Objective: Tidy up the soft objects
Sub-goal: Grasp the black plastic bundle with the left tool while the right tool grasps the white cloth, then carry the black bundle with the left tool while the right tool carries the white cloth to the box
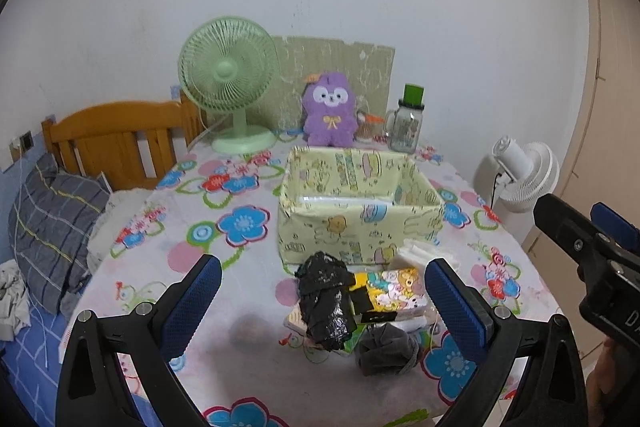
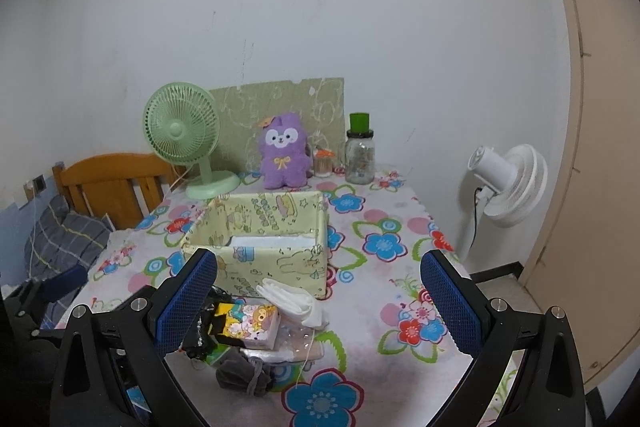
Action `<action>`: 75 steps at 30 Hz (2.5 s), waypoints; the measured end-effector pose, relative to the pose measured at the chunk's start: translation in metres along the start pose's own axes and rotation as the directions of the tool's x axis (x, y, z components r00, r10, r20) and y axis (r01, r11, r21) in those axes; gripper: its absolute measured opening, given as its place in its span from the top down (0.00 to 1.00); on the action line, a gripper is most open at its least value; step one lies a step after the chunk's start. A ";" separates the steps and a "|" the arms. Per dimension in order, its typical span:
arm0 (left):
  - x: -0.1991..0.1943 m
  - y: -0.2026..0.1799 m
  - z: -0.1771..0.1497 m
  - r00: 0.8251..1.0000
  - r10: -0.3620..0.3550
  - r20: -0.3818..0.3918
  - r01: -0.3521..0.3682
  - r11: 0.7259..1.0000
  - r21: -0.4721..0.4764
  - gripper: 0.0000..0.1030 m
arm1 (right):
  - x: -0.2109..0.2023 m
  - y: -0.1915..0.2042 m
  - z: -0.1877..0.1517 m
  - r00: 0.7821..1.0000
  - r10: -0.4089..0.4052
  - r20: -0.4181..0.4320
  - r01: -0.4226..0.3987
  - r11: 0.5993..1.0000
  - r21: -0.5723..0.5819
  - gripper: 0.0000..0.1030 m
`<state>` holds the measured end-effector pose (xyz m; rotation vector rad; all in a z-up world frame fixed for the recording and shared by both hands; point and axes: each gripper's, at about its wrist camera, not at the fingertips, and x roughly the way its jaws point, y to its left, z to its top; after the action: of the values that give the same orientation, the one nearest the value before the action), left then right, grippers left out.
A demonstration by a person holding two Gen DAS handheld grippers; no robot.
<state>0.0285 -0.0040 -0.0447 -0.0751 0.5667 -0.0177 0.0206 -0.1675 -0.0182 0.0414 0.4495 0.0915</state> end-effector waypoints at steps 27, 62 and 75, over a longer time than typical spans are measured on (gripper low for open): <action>0.111 0.018 -0.015 0.973 -0.027 -0.231 0.012 0.998 -0.067 0.21 | 0.124 0.017 -0.032 0.972 0.023 -0.234 -0.029 0.999 -0.020 0.05; 0.111 0.004 -0.002 0.978 -0.033 -0.207 0.032 0.999 -0.005 0.59 | 0.143 0.023 -0.029 0.967 0.023 -0.255 -0.025 1.000 -0.007 0.67; 0.068 -0.004 0.019 0.993 -0.047 -0.111 0.048 0.999 0.006 0.59 | 0.096 0.023 -0.004 0.987 0.032 -0.156 -0.034 0.999 -0.010 0.72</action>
<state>0.0963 -0.0090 -0.0653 -0.0800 0.6755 -0.0711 0.1034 -0.1347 -0.0623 0.0295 0.6043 0.1308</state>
